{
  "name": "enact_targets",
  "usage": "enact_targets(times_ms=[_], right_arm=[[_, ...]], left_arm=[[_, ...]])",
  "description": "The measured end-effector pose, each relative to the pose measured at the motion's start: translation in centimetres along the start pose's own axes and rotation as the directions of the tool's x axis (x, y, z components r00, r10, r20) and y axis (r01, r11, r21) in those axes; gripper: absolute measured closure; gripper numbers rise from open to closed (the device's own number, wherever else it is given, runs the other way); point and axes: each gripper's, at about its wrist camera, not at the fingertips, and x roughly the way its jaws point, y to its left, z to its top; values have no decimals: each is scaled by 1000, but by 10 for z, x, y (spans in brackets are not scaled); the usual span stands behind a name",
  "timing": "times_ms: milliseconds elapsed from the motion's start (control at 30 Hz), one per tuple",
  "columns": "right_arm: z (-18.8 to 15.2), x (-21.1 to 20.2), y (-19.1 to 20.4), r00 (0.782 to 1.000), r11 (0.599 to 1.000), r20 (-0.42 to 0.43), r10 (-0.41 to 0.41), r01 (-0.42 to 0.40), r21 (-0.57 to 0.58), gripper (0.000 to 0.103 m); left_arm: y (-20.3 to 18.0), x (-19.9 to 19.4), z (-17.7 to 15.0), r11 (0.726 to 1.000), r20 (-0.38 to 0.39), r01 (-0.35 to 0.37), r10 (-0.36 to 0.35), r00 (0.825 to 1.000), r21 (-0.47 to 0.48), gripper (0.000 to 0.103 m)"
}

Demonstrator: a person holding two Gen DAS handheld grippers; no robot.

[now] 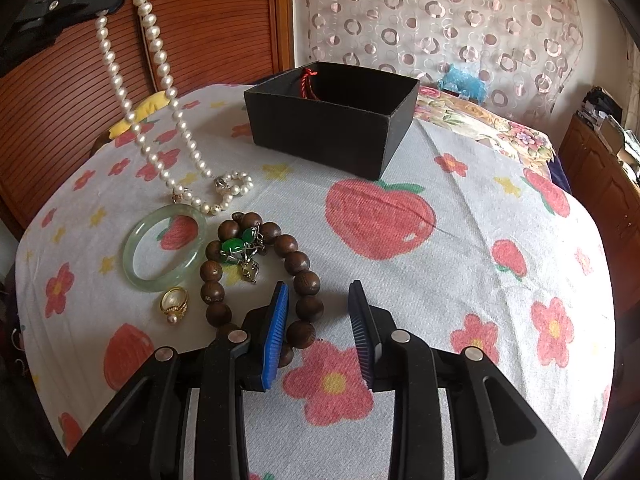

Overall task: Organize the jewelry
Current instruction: 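Lift the pearl necklace with the left gripper while the right grasps the brown bead bracelet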

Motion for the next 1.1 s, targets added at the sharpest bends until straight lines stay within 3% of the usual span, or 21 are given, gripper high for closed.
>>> enact_targets(times_ms=[133, 200, 300, 767, 933, 1100], right_arm=[[0, 0, 3, 1000, 1000, 0, -20, 20, -2, 70], [1, 0, 9, 1000, 1000, 0, -29, 29, 4, 88], [3, -3, 19, 999, 999, 8, -47, 47, -16, 88], [51, -82, 15, 973, 999, 228, -27, 31, -12, 88], [60, -86, 12, 969, 999, 243, -36, 43, -24, 88], [69, -91, 4, 968, 1000, 253, 2, 1, -11, 88]], left_arm=[[-2, -2, -1, 1000, 6, 2, -2, 1000, -1, 96], [-1, -2, 0, 1000, 12, -4, 4, 1000, -5, 96], [1, -2, 2, 1000, 16, -10, 10, 1000, -12, 96], [10, -6, 13, 999, 31, -43, 43, 999, 1, 96], [11, -6, 17, 999, 45, -36, 35, 998, 12, 96], [15, -9, 24, 999, 57, -35, 35, 998, 9, 96]])
